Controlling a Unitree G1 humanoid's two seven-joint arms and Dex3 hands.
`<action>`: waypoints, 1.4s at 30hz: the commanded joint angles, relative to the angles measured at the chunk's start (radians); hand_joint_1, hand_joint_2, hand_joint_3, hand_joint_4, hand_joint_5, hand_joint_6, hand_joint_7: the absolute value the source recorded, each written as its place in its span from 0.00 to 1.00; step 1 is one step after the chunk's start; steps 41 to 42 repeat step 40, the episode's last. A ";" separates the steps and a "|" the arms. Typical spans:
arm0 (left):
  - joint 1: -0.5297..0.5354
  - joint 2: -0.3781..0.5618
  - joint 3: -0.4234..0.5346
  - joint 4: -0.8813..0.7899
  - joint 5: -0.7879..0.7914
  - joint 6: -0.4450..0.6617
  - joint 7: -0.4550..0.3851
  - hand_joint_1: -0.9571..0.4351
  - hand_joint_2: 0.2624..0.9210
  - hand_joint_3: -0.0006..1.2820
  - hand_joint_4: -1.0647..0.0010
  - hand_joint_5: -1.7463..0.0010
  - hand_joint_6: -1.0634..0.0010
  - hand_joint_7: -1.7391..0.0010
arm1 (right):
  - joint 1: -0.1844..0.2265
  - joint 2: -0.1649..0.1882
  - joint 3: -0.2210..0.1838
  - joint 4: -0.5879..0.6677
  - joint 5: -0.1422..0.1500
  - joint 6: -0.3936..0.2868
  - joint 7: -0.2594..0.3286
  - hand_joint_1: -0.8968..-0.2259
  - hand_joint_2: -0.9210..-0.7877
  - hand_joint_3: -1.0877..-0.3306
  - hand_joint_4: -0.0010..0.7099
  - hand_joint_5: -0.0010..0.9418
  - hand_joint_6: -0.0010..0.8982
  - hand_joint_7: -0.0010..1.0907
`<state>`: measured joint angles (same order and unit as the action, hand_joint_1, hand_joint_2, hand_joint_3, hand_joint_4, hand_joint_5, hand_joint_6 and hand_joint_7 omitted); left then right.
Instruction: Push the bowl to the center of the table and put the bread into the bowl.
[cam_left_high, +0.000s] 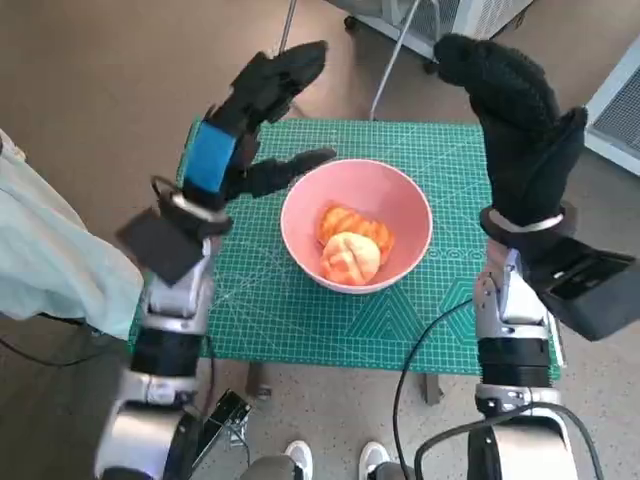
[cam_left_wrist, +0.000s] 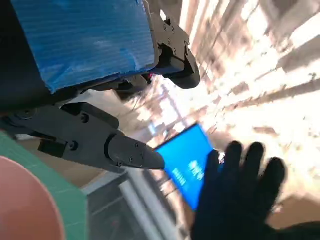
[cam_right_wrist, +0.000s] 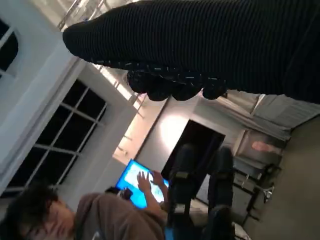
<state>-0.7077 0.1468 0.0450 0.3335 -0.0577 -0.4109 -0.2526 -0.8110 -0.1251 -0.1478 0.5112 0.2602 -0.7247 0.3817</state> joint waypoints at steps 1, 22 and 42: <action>0.029 -0.011 0.008 -0.058 -0.011 -0.009 0.023 0.43 1.00 0.13 0.65 0.98 0.86 0.67 | 0.005 0.010 0.010 -0.013 -0.035 0.020 -0.036 0.36 0.00 0.45 0.35 0.01 0.00 0.70; 0.064 0.016 0.012 -0.092 -0.023 -0.027 0.006 0.45 1.00 0.14 0.66 0.99 0.88 0.64 | 0.005 0.006 0.028 -0.031 -0.037 0.042 -0.028 0.39 0.00 0.42 0.35 0.00 0.00 0.69; 0.073 0.027 0.033 -0.140 -0.023 -0.029 0.033 0.44 1.00 0.14 0.65 0.99 0.88 0.63 | 0.004 0.008 0.047 -0.029 -0.034 0.042 -0.008 0.39 0.00 0.43 0.35 0.01 0.00 0.69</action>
